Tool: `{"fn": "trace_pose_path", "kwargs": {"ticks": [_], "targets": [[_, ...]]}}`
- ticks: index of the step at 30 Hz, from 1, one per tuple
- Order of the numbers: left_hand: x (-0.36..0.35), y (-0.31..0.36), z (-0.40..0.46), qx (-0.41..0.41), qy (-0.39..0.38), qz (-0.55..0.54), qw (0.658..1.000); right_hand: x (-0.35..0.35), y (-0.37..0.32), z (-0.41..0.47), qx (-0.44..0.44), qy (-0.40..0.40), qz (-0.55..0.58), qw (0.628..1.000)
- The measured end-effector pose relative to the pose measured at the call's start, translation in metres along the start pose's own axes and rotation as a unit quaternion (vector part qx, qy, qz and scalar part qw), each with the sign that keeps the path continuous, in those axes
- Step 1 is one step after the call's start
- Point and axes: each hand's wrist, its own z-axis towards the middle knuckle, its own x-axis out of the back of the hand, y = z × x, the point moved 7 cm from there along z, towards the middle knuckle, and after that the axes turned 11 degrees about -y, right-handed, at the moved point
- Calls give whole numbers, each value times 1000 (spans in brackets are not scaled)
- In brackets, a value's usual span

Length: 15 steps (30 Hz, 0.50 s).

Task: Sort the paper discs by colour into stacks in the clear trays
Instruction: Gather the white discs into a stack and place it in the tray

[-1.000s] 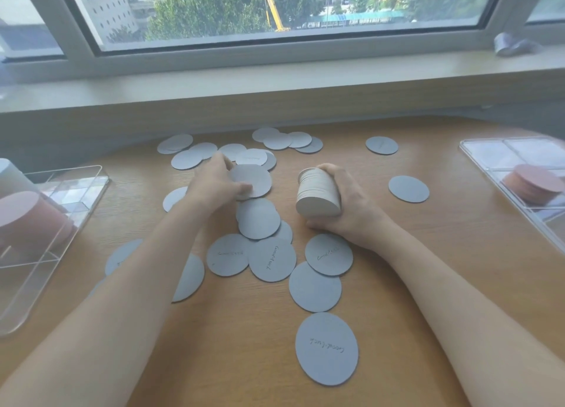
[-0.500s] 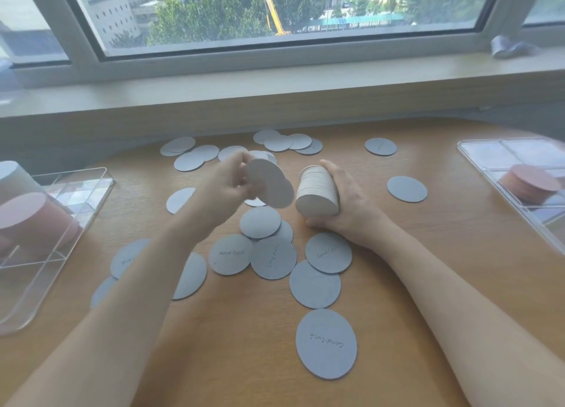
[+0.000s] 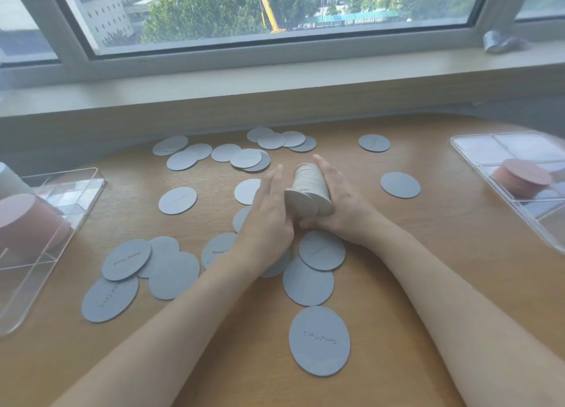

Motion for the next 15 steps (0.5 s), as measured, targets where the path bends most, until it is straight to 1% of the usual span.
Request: {"fn": "trace_pose_path", "kwargs": {"ticks": [2,4,6,9,12,15], "targets": [[-7,7,1,-1,-46,-19,999,0,-1,-1,3,5,4,1000],[-15,15,5,-7,-89,-57,994,-1,-3,-1,8,5,1,1000],[-22,20,6,5,-120,-100,988,-2,-6,-1,11,-2,-9,1000],[-22,17,9,7,-132,-146,981,-1,-7,-1,10,2,-9,1000],[-9,4,13,9,-121,-141,983,0,-5,-1,25,2,0,1000],[-6,2,15,8,-152,-120,981,-2,-2,1,29,-5,11,1000]]}}
